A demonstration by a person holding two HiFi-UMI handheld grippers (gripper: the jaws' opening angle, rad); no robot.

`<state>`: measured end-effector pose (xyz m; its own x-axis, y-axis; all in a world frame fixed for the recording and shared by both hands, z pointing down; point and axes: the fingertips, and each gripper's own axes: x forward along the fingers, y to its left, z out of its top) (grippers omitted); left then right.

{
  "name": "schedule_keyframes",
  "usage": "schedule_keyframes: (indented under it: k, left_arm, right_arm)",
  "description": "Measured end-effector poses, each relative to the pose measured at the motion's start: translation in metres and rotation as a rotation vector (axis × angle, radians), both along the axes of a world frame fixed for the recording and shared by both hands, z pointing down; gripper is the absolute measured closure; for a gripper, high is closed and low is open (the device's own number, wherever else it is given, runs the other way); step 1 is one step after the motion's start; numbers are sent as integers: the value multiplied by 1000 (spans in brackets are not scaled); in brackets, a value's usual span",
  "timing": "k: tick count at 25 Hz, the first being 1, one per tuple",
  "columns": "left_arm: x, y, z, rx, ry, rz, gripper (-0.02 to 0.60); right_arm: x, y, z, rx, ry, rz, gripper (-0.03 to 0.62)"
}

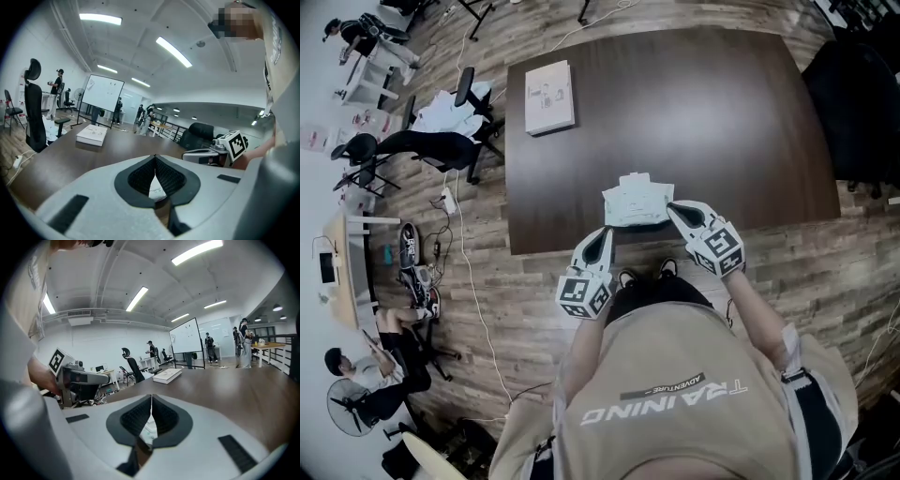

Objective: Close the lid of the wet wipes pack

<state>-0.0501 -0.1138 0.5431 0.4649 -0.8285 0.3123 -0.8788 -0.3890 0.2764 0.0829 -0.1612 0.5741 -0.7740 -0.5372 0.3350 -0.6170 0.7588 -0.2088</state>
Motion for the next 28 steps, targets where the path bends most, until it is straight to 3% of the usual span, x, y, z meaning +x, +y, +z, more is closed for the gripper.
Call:
schedule_keyframes:
  k: [6, 13, 17, 22, 28]
  left_arm:
    - [7, -27, 1, -1, -27, 67, 572]
    - [5, -69, -7, 36, 14, 143, 572]
    - [-2, -89, -24, 87, 18, 207, 572]
    - [-23, -107, -20, 78, 38, 257, 572]
    - [-52, -121, -5, 72, 23, 307, 572]
  right_arm:
    - [12, -10, 26, -63, 18, 47, 579]
    - [17, -24, 22, -74, 56, 130, 579]
    - [4, -39, 12, -59, 74, 167, 579]
    - [-29, -64, -3, -2, 102, 172, 579]
    - [-43, -87, 17, -24, 141, 231, 579]
